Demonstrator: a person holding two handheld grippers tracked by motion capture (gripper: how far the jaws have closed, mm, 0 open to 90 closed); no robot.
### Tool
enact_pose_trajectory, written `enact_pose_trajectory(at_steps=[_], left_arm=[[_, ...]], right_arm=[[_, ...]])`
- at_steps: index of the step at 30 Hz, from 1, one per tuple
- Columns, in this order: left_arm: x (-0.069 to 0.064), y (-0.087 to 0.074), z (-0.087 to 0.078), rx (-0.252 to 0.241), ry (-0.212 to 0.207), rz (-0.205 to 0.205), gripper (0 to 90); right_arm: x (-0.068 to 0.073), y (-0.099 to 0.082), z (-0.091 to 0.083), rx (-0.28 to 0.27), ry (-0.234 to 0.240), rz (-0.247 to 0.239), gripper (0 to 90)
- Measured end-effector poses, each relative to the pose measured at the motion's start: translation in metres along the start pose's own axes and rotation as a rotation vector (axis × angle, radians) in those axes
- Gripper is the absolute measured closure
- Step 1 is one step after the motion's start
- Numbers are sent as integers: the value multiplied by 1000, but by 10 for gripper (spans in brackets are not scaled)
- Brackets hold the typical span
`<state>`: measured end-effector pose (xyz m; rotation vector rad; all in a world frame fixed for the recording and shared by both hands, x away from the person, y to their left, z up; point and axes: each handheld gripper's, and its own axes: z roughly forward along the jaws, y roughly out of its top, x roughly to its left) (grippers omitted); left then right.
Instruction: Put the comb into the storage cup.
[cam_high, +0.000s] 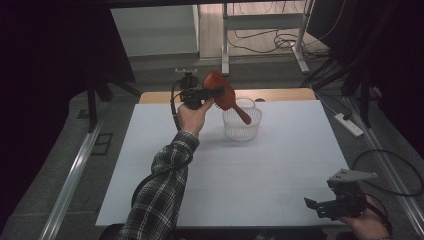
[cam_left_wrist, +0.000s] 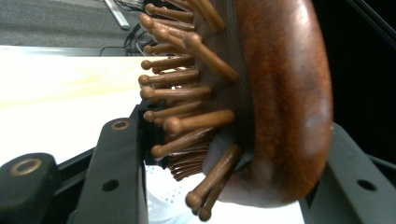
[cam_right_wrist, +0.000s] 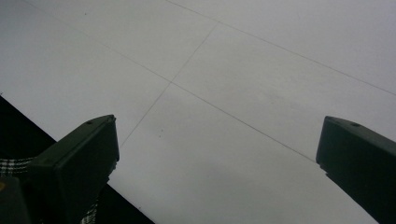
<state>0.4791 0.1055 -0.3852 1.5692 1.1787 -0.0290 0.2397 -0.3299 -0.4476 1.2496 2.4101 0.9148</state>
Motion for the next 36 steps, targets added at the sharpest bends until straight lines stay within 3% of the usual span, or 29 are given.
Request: enact_pose_trajectory(at_steps=[24,36], left_arm=[[-2,-21,32,43,52,23,523],[1,-32,45,67,66,3,521]], right_arm=[[1,0,0,9,1,-8,2],[1,0,1,11,1,-7,3]])
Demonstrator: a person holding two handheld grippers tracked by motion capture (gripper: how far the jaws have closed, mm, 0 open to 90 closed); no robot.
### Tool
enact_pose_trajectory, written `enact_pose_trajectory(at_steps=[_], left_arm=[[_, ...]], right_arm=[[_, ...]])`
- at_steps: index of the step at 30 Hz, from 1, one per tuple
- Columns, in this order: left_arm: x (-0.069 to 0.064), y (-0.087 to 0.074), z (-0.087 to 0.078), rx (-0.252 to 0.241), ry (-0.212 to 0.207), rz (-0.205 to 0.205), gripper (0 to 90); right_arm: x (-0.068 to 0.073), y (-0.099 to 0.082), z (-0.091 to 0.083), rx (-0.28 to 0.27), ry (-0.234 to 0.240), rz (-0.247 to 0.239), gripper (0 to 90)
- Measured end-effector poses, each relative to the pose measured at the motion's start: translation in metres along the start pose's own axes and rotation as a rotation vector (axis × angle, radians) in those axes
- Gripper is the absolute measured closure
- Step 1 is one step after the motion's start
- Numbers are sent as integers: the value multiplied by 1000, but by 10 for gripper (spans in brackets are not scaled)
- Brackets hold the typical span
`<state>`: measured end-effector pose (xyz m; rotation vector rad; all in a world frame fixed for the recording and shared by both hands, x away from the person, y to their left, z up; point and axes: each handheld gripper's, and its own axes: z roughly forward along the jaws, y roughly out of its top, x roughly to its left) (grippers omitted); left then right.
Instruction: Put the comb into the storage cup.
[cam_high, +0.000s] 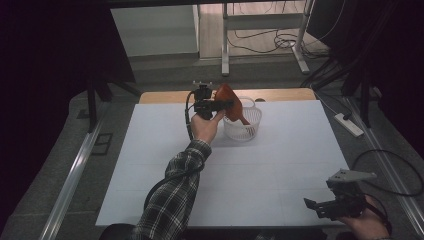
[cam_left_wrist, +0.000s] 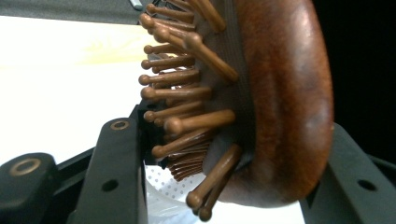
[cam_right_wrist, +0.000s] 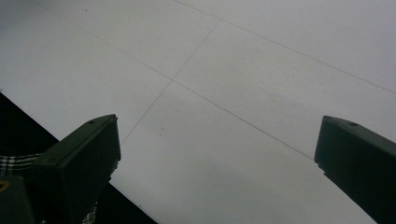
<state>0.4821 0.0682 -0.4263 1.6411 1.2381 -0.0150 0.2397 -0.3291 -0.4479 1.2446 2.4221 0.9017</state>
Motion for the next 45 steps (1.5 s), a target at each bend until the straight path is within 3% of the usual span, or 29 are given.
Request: enact_pose_trajectory(at_steps=[12,30,45], left_arm=[[2,-3,3,1,9,-15,507],[19,-13,2,-9,-6,-86,446],[23,-12,0,19,-12,-60,338]], right_arm=[[0,0,0,3,0,1,3],[1,1,2,10,-4,-3,3],[1,1,2,12,-8,-11,3]])
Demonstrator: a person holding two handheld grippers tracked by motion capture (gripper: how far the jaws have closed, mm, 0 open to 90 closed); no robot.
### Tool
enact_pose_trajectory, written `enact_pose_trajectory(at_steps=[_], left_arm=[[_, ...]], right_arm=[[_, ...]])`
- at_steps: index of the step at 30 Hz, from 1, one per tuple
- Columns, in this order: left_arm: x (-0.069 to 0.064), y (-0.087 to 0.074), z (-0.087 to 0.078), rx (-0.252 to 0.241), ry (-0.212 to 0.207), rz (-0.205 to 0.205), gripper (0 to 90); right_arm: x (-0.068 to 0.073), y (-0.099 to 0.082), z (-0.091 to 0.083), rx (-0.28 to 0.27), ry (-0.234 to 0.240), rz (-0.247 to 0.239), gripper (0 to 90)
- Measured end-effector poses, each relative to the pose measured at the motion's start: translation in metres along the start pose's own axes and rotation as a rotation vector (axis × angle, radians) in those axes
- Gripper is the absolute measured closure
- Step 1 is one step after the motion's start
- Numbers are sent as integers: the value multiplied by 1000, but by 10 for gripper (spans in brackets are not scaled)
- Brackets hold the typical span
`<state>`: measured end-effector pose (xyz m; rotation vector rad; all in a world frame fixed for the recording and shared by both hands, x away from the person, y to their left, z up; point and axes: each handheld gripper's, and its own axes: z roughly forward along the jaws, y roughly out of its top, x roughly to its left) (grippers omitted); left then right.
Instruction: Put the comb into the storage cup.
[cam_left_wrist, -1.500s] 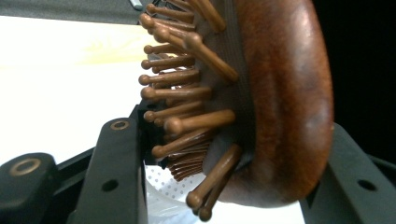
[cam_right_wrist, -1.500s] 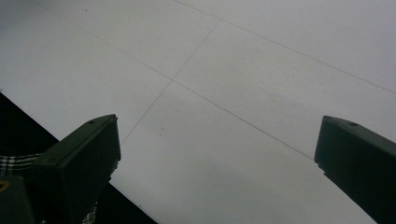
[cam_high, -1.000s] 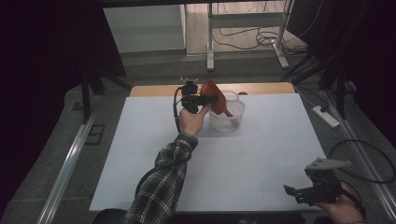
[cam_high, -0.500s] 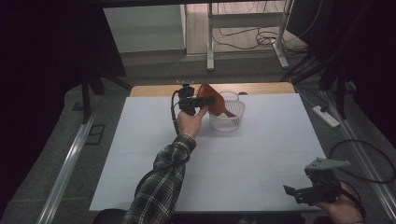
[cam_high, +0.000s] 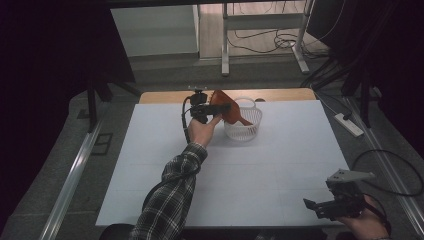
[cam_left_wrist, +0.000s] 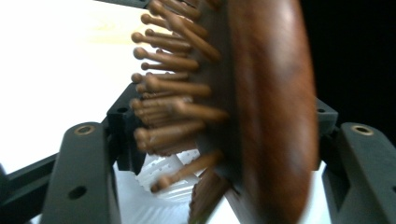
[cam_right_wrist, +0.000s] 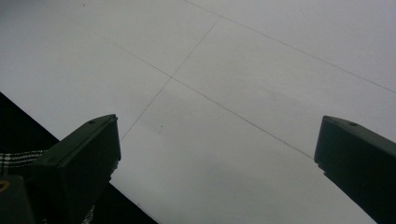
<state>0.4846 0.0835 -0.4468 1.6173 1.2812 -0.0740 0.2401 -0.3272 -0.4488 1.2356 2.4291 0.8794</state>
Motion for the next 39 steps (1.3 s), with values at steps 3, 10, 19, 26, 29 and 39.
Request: enact_pose_trajectory(at_steps=[3,10,19,26,29,39], left_arm=[[0,1,-1,8,10,17,306],[0,2,-4,22,23,59,237],[4,4,-8,44,12,125,149],[0,9,-16,74,30,211,120],[0,10,-21,85,38,251,102],[1,8,-30,109,69,337,79]], right_arm=[[0,0,0,1,0,-1,3],[1,0,0,3,1,0,3],[1,0,1,5,-1,-4,3],[1,0,0,4,0,-3,2],[0,0,0,-1,0,4,1],[0,0,-1,-9,-11,11,0]])
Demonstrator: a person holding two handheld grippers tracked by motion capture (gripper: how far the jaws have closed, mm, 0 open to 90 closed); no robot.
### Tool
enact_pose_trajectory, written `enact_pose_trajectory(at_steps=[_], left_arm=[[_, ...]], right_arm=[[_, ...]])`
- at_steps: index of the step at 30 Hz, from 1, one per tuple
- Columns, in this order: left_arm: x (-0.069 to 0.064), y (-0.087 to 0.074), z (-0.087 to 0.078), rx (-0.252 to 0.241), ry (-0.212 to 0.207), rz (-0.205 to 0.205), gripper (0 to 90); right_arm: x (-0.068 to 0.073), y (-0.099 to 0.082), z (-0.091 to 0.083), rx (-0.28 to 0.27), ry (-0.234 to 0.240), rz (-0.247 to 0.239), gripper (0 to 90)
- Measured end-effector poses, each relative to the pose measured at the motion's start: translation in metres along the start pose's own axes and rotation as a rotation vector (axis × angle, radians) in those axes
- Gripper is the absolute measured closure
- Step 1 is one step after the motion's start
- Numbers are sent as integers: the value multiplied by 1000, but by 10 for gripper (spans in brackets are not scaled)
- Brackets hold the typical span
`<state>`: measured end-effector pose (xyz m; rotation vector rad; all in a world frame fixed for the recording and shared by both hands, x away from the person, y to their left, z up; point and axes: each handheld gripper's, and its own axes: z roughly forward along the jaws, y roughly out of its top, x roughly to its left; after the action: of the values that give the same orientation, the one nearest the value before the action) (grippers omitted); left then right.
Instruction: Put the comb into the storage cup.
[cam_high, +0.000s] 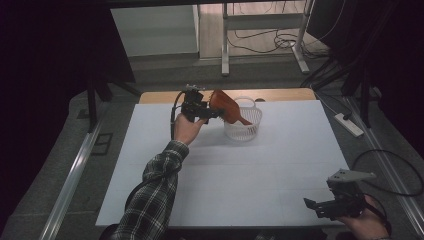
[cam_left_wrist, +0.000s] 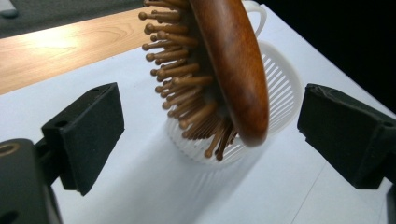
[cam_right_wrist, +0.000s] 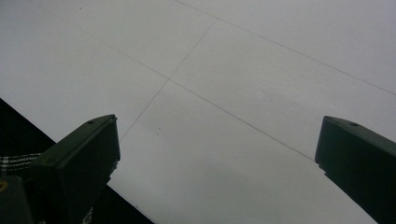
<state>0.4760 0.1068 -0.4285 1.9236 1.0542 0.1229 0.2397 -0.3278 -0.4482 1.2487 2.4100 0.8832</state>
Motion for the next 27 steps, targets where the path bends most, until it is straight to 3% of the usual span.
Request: enact_pose_trajectory(at_steps=[13,27], left_arm=[[-5,-8,-9,39,81,140,36],[-2,-22,-22,20,77,141,21]], right_arm=[[0,0,-1,-5,-5,0,0],[1,0,-1,-9,-11,-7,0]])
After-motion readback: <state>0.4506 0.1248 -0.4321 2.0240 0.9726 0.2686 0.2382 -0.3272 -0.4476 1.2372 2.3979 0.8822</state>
